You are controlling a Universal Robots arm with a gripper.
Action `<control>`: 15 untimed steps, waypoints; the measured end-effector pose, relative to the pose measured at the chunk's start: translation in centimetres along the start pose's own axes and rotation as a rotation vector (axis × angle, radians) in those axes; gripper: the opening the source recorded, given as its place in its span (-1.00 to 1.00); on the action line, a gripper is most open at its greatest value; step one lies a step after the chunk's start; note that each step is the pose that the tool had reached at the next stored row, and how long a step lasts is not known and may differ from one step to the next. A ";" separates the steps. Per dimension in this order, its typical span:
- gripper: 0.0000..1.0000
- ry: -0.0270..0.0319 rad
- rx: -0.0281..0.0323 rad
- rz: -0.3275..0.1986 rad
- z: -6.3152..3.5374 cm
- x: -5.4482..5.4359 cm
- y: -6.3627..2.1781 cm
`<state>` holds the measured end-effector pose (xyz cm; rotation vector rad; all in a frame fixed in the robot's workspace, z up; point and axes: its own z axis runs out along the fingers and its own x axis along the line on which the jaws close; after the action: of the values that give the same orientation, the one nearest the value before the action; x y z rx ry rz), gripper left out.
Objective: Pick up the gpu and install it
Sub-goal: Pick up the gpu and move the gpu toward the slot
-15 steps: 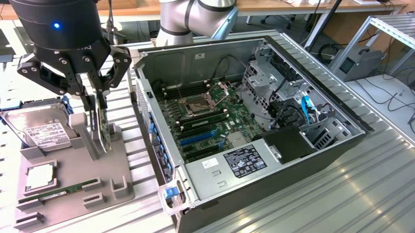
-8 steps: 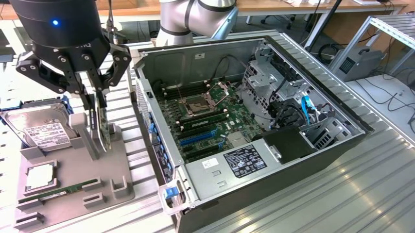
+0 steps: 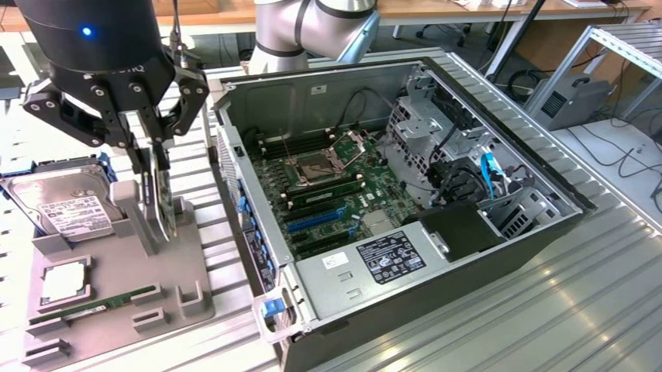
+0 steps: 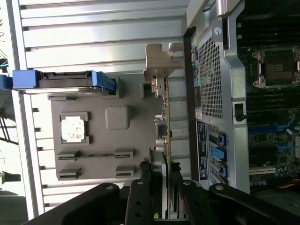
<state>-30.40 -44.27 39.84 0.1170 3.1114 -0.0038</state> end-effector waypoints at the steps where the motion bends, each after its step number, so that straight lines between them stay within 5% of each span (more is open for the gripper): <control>1: -0.47 0.0000 -0.0001 0.000 -0.06 0.0 0.00; 15: -0.47 0.0000 0.0000 0.000 -0.50 0.0 0.00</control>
<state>-30.40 -44.27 40.35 0.1169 3.1114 -0.0038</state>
